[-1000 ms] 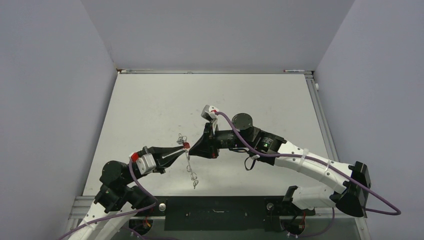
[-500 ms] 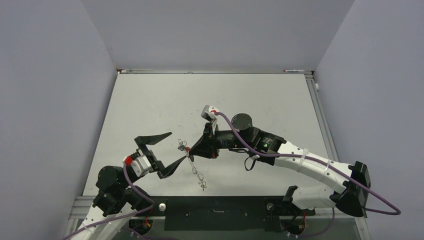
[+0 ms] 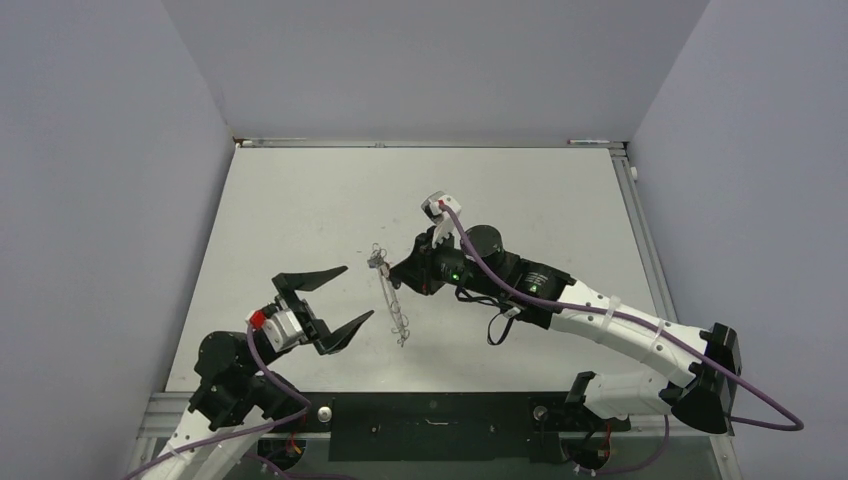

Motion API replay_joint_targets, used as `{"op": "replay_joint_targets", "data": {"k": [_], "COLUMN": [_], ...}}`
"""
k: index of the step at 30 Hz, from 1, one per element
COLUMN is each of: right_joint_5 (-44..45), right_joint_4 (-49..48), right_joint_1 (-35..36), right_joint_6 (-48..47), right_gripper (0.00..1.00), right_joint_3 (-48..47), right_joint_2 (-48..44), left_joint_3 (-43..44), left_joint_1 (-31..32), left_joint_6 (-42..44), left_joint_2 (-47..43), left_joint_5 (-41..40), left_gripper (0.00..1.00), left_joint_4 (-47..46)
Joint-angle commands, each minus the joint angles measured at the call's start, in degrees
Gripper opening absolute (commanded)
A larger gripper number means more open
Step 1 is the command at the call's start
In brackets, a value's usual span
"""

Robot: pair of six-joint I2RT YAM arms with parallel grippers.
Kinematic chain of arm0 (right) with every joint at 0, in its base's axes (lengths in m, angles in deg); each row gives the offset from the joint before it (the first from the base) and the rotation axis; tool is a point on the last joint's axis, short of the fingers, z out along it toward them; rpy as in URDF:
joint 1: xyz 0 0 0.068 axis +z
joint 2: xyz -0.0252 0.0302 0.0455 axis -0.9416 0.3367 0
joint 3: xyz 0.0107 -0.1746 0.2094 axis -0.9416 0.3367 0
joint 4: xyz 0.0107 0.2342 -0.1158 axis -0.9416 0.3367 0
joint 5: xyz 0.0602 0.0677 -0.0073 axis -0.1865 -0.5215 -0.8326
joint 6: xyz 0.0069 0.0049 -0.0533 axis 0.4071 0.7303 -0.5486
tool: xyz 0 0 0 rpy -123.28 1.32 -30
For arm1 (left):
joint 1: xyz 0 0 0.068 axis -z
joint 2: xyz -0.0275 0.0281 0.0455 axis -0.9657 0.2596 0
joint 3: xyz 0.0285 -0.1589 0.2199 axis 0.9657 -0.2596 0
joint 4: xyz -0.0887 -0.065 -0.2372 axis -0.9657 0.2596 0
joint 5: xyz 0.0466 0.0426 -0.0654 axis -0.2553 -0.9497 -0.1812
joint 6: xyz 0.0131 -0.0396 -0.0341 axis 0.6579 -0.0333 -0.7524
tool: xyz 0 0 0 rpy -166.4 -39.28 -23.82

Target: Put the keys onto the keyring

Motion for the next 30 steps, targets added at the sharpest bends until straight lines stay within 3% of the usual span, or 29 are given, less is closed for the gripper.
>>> {"op": "replay_joint_targets", "data": {"k": [1, 7, 12, 19, 25, 30], "right_joint_5": [19.28, 26.87, 28.95, 27.10, 25.11, 22.29], "right_joint_4": [3.48, 7.16, 6.42, 6.13, 4.41, 2.13], "right_joint_1": [-0.44, -0.45, -0.25, 0.62, 1.72, 2.69], "right_joint_6": [7.43, 12.51, 16.53, 18.15, 19.23, 20.68], "right_gripper": [0.05, 0.05, 0.05, 0.05, 0.05, 0.05], "right_joint_3": [-5.92, -9.20, -11.77, -15.66, -14.62, -13.44], "right_joint_2": [-0.66, 2.98, 5.53, 7.90, 7.18, 6.10], "left_joint_3": [-0.20, -0.83, -0.80, 0.24, 1.82, 2.12], "left_joint_1": [0.24, 0.24, 0.33, 0.59, 0.53, 0.33], "left_joint_6": [-3.66, -10.32, -14.22, -16.62, -13.49, -12.69], "left_joint_2": [2.43, 8.01, 12.56, 16.41, 16.97, 17.30], "left_joint_5": [7.05, 17.69, 22.02, 20.60, 11.00, 7.49], "left_gripper": [0.80, 0.70, 0.65, 0.63, 0.64, 0.68], "left_joint_4": [-4.73, -9.82, -12.03, -10.46, -4.15, -2.81]}}
